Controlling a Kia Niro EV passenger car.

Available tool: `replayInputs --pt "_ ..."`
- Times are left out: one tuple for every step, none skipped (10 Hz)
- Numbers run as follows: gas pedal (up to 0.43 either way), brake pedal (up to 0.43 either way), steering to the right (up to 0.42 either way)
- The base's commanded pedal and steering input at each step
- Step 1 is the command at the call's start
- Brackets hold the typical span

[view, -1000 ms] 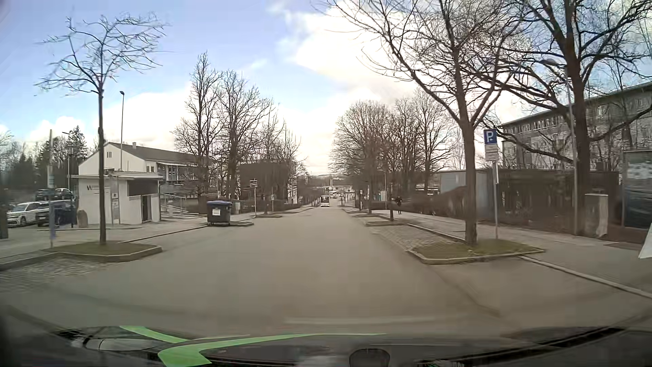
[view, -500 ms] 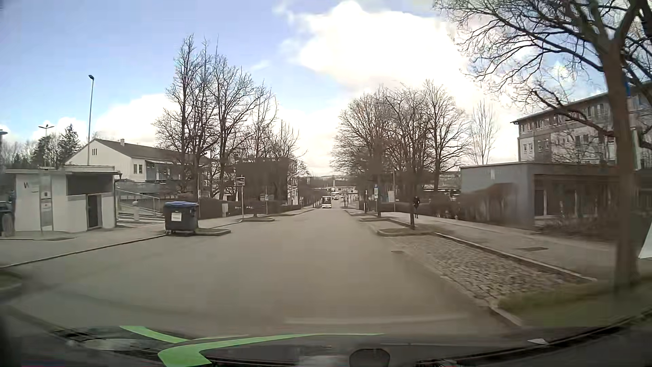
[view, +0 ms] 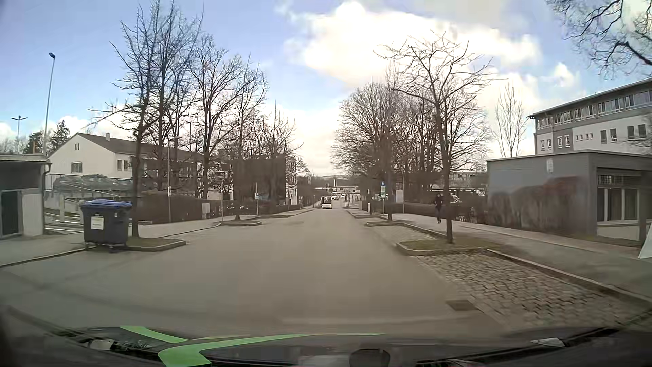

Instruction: Follow the waypoints while adhering to traffic rules and regulations

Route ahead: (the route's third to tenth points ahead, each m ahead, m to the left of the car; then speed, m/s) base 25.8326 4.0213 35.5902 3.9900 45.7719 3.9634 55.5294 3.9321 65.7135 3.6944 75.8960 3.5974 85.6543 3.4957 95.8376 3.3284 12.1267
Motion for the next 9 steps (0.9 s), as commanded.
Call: replayInputs --pt "0.008 0.000 -0.004" --pt "0.008 0.000 -0.003" --pt "0.008 0.000 -0.003" --pt "0.008 0.000 -0.004" --pt "0.008 0.000 -0.004" --pt "0.008 0.000 -0.004" --pt "0.008 0.000 -0.004" --pt "0.008 0.000 -0.004" --pt "0.008 0.000 -0.004"
